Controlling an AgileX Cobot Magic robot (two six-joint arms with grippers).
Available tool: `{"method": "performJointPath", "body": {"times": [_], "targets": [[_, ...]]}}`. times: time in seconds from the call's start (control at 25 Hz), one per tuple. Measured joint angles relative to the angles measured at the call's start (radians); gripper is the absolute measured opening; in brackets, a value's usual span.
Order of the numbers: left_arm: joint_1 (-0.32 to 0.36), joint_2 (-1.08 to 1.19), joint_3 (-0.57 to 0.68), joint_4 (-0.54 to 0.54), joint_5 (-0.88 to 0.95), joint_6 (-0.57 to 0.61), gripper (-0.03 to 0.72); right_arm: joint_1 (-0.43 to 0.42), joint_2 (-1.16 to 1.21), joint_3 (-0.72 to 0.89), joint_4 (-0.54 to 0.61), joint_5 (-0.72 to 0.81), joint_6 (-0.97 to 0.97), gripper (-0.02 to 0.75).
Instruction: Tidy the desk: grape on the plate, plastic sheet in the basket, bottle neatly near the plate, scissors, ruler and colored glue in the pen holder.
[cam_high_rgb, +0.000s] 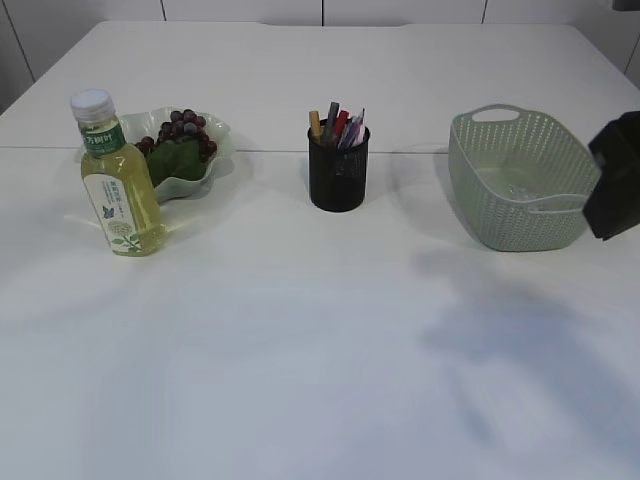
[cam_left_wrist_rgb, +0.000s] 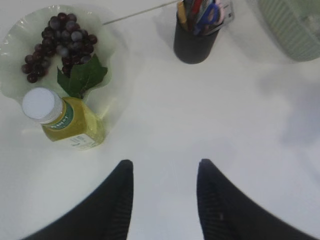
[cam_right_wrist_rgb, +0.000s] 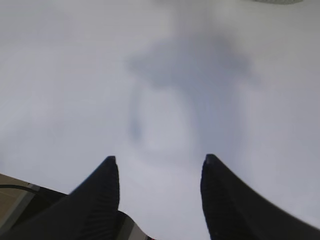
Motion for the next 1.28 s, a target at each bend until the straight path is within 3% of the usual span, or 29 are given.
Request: {"method": "performJointPath", "body": {"times": [0.24,0.36,0.52,0.72,0.88,1.12,1.28], "targets": [[0.000,-0.213,0.143,-0.042,0.002,-0.002,0.315,0.000,0.000,0.000,0.004,0.000,-0.002,0.419],[0.000,-0.339,0.282,-0.051,-0.005,-0.002,0.316,0.000,0.000,0.000,0.033,0.000,-0.002,0.419],[0.000,-0.551,0.518,-0.077,-0.141,-0.002,0.316,0.000,-0.052,0.028,0.052,-0.011,-0.022,0.419],[0.000,-0.826,0.806,-0.148,-0.295,0.000,0.316,0.000,-0.220,0.103,0.063,-0.134,-0.043,0.419],[0.000,-0.990,0.960,-0.171,-0.379,0.009,0.316,0.000,-0.358,0.194,0.063,-0.204,-0.062,0.419],[0.000,-1.147,1.089,-0.150,-0.402,0.031,0.316,0.000,-0.582,0.391,0.063,-0.229,-0.078,0.419],[0.000,-1.234,1.126,-0.130,-0.309,0.077,0.320,0.000,-0.755,0.452,0.074,-0.175,-0.078,0.419]]}}
